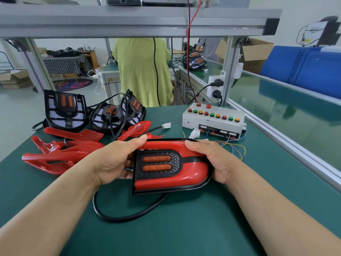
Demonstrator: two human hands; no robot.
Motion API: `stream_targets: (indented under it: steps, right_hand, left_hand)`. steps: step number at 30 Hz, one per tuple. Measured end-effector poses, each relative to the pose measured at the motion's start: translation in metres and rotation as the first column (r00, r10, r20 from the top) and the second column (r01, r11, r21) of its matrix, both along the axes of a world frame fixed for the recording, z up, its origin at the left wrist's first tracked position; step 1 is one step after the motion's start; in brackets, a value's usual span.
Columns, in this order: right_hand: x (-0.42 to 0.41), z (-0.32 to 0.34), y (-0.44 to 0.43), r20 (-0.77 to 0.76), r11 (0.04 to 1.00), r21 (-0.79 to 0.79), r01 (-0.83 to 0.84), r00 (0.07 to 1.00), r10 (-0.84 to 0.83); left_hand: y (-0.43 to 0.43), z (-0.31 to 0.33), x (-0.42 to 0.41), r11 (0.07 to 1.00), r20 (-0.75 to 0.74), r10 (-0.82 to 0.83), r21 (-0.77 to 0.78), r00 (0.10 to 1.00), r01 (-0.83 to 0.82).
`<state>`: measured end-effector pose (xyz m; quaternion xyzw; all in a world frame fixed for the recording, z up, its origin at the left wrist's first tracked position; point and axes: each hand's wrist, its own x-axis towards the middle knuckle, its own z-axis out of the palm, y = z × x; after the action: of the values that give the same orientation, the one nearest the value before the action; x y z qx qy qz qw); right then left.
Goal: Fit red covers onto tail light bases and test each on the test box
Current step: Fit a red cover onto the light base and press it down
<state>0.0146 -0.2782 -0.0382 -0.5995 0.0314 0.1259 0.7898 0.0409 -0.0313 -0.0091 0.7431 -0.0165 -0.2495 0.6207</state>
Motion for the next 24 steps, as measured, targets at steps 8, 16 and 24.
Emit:
stream_targets:
  steps: [8,16,24]
  right_hand:
    - [0.0003,-0.0016,-0.0026,0.003,0.999,0.01,-0.04,0.999,0.04]
    - [0.0001,-0.0009,0.0006,0.026,0.999,0.033,-0.028,0.999,0.028]
    - [0.0,-0.0009,0.0018,0.034,1.0,0.006,-0.008,0.999,0.008]
  left_hand:
    - [0.0008,0.0025,-0.0016,1.0,0.004,-0.003,-0.017,1.0,0.003]
    - [0.0017,-0.0005,0.0013,1.0,0.091,0.019,-0.006,0.996,-0.019]
    - [0.0007,-0.0033,0.0033,0.999,0.129,0.04,0.014,0.991,-0.042]
